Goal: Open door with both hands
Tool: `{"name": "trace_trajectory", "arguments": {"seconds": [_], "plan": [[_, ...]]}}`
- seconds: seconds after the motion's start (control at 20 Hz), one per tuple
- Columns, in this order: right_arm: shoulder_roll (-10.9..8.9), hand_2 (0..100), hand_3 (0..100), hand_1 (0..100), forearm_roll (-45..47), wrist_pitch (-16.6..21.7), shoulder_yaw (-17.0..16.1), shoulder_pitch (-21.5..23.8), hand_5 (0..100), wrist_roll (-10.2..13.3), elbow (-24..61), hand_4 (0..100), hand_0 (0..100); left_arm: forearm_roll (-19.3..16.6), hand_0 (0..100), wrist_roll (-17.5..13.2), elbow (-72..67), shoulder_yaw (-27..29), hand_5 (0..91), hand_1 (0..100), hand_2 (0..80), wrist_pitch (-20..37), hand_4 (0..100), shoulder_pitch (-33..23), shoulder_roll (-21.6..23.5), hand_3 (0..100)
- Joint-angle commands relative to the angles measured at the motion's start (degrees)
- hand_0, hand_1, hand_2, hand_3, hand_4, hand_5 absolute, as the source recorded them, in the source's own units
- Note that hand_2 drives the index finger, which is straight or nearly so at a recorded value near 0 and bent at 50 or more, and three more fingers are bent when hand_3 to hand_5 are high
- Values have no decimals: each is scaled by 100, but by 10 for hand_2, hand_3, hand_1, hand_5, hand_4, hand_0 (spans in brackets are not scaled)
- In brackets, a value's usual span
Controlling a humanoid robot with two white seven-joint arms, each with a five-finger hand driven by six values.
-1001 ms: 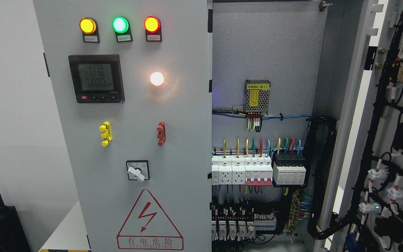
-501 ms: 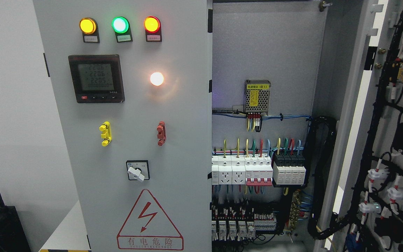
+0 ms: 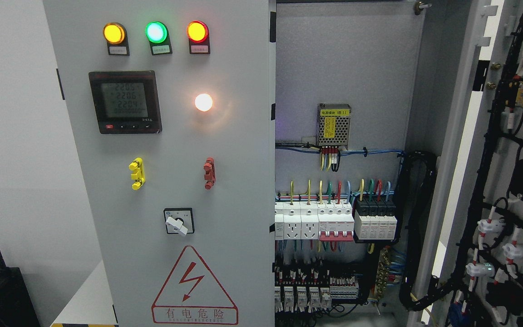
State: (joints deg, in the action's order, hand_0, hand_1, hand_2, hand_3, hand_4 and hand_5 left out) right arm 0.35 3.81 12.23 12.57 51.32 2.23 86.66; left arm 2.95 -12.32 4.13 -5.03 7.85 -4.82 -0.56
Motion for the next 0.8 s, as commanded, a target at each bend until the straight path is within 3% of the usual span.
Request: {"name": "trace_trajectory", "arguments": {"seconds": [0.0, 0.2, 0.4, 0.75], "plan": [[-211, 0, 0, 0, 6, 209, 307, 195, 0, -4, 1863, 0, 0, -5, 0, -60, 9, 11, 0, 0, 0, 6, 43, 25, -137, 0], [-281, 0, 0, 0, -3, 446, 351, 63, 0, -4, 1995, 0, 0, -5, 0, -68, 0, 11, 0, 0, 0, 6, 43, 43, -137, 0], [-299, 0, 0, 0, -3, 560, 387, -455, 0, -4, 1996, 0, 0, -5, 0, -60, 0, 11, 0, 0, 0, -3, 43, 43, -146, 0], [-334, 0, 0, 0, -3, 894, 554, -939, 0, -4, 2127, 0, 0, 4, 0, -60, 0, 20, 0, 0, 0, -3, 43, 61, -146, 0]]}}
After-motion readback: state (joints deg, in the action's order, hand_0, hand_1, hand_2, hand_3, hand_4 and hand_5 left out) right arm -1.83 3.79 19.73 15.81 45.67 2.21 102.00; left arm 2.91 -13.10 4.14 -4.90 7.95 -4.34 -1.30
